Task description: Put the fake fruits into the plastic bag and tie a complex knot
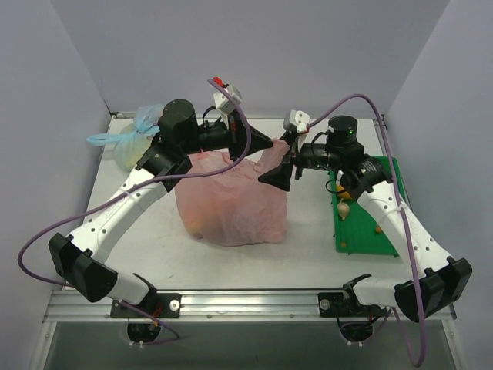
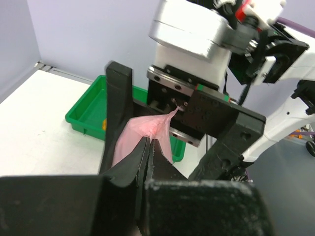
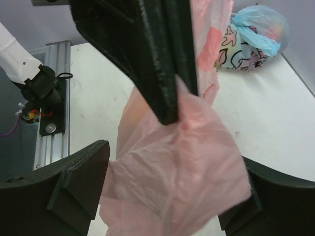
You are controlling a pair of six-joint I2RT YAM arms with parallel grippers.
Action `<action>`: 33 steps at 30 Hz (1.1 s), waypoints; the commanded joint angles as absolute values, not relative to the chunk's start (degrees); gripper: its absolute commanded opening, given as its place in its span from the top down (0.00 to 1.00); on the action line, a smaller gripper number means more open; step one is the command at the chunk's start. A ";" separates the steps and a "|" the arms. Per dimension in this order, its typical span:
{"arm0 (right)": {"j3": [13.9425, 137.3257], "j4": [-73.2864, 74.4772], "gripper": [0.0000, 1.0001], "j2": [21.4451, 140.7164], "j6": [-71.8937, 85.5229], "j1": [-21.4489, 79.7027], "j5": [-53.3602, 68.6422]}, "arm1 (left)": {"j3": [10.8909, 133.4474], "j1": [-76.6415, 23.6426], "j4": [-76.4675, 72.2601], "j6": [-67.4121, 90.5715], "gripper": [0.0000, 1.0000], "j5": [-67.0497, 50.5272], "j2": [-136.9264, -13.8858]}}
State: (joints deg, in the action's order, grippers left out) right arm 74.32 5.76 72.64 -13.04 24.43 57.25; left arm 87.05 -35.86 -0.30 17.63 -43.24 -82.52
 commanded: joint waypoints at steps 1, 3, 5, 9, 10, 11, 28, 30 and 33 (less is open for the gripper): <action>71.73 2.90 0.23 71.99 -12.39 26.36 58.10 | 89.03 -35.33 -4.57 16.61 1.00 -39.82 -81.56; 70.14 2.81 0.28 71.63 -12.92 26.80 57.75 | 89.30 -34.90 -4.83 16.00 1.00 -37.19 -81.74; 68.22 2.81 0.36 71.54 -13.27 27.16 56.43 | 89.21 -34.81 -5.27 15.73 1.00 -35.60 -81.74; 66.10 2.46 0.51 72.68 -13.89 27.16 54.23 | 89.47 -34.72 -7.20 15.91 1.00 -34.45 -81.74; 65.92 2.46 0.57 73.03 -14.32 27.16 54.14 | 89.47 -34.72 -7.47 16.00 1.00 -34.54 -81.74; 65.92 2.46 0.60 73.39 -14.59 27.07 53.88 | 89.47 -34.72 -7.64 16.08 1.00 -34.63 -81.83; 67.59 5.35 1.00 73.21 -24.07 25.40 56.33 | 78.32 -25.31 18.19 -17.57 0.04 -44.38 -72.16; 67.94 6.15 1.00 73.39 -26.09 25.40 56.51 | 77.52 -25.40 19.59 -20.89 0.03 -45.69 -73.55; 68.20 7.64 1.00 73.39 -28.47 25.40 56.95 | 78.48 -25.40 20.22 -23.63 0.03 -45.62 -76.62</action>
